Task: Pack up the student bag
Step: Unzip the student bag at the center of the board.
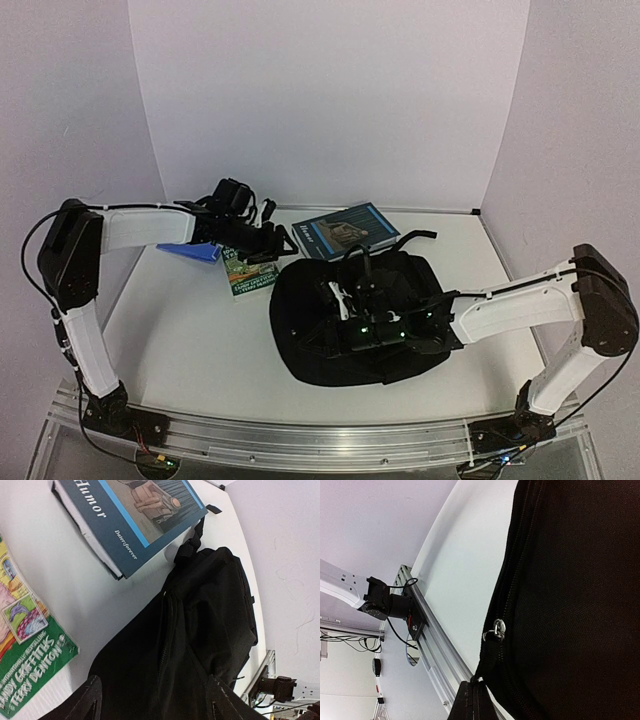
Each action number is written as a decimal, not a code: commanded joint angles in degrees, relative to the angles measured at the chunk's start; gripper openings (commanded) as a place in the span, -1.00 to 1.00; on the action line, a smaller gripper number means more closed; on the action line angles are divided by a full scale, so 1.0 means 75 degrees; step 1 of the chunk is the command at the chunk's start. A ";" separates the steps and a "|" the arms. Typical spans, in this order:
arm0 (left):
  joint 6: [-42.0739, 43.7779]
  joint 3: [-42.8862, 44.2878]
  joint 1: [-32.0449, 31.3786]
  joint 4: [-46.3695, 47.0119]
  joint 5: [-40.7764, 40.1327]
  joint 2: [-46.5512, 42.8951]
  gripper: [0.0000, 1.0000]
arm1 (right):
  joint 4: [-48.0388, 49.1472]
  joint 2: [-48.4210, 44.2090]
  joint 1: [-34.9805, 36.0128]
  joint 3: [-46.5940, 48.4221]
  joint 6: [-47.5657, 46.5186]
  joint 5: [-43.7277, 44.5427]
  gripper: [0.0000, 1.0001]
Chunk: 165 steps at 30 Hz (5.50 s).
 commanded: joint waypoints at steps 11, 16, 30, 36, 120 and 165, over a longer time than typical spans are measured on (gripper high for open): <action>-0.1840 -0.2137 -0.1196 -0.0984 -0.1097 -0.2618 0.66 | -0.0012 0.0290 0.0079 0.0886 -0.0435 0.0971 -1.00; -0.2382 -0.2345 -0.1382 -0.0885 -0.1288 -0.2451 0.63 | -0.0327 0.0339 0.0111 0.1146 -0.0690 0.1108 -1.00; -0.2349 -0.2247 -0.1458 -0.0744 -0.0734 -0.1868 -0.05 | -0.0660 0.0255 0.0163 0.1146 -0.0812 0.1454 -1.00; -0.2192 -0.2370 -0.1447 -0.1093 -0.1449 -0.2308 -0.84 | -0.0990 0.0204 0.0231 0.1204 -0.0868 0.1632 -1.00; -0.3888 -0.4363 -0.1690 -0.1138 -0.2041 -0.3839 -1.00 | -0.1547 -0.0122 0.1027 -0.0062 0.0602 0.1952 -1.00; -0.2443 -0.4556 -0.0988 -0.2086 -0.1574 -0.5330 0.50 | -0.4445 -0.1324 0.0510 0.0946 0.0311 0.3380 0.40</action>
